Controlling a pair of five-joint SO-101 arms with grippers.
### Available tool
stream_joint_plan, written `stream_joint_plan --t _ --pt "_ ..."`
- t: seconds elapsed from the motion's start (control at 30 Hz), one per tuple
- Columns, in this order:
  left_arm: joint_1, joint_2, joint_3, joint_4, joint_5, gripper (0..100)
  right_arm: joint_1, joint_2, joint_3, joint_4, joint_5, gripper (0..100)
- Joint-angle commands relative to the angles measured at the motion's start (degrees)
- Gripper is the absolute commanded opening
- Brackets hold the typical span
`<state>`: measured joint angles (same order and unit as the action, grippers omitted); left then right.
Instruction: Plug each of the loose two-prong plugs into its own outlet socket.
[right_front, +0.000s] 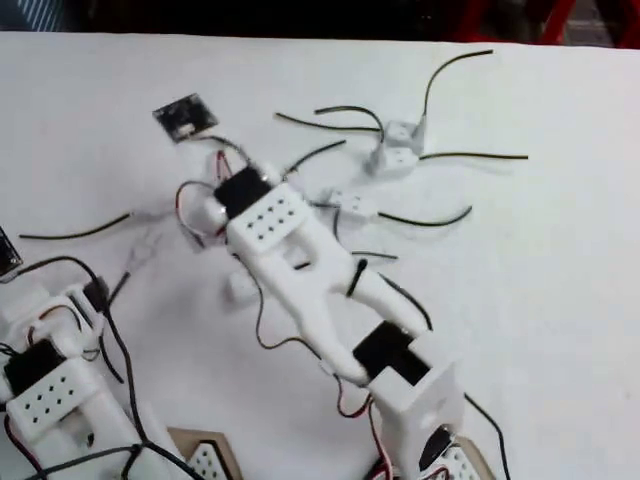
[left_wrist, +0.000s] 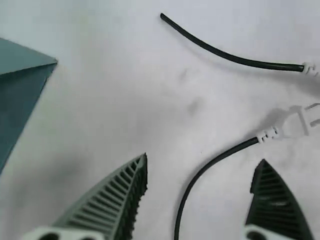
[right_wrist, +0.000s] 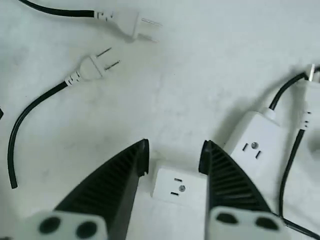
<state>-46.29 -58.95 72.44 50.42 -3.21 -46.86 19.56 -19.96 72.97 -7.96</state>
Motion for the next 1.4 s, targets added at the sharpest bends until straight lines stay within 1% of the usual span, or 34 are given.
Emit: stream_joint_plan --t 0.0,0.07,0.1,0.23,0.37,0.5,0.7,0.8,0.93,1.07,1.17,1.27,1.37 --pt "0.3 -1.2 -3.3 -3.0 -5.0 33 -0.5 -1.4 0.6 -3.2 -0.7 16.6" --pt "3.5 -1.1 -3.5 -4.2 -11.7 33 0.4 -1.7 1.8 -3.0 -0.7 16.6" --pt "5.1 -1.1 -3.8 -4.2 -13.5 33 1.3 -2.1 2.1 -2.2 -0.7 16.6" --pt "10.1 -1.0 -6.2 -3.3 -17.0 33 4.3 -4.1 2.5 1.7 -0.7 16.6" --pt "13.6 3.5 -14.3 2.7 -20.1 33 6.9 -7.0 2.5 5.0 -0.4 16.6" --pt "14.9 18.0 -27.0 9.1 -26.4 36 9.8 -9.2 2.5 7.1 -0.3 16.6" --pt "14.9 42.1 -44.0 14.8 -43.3 38 13.7 -9.3 3.3 8.7 -0.3 16.6" --pt "14.5 51.2 -50.3 15.4 -51.9 38 15.0 -9.8 6.4 7.4 -0.3 16.6" --pt "14.5 60.7 -58.8 15.7 -59.0 38 16.0 -9.6 7.9 7.0 -0.3 16.6" --pt "14.7 69.0 -66.6 16.0 -61.9 38 16.9 -9.8 8.8 7.0 -0.3 16.6" --pt "14.8 75.4 -73.7 18.8 -63.5 38 16.9 -9.8 10.1 7.0 -0.3 16.6" --pt "15.5 82.3 -82.8 24.4 -62.9 37 16.8 -9.8 11.2 7.0 -0.3 16.6" --pt "15.9 89.3 -92.0 28.3 -58.8 35 16.9 -9.8 11.3 7.0 -0.3 16.6"
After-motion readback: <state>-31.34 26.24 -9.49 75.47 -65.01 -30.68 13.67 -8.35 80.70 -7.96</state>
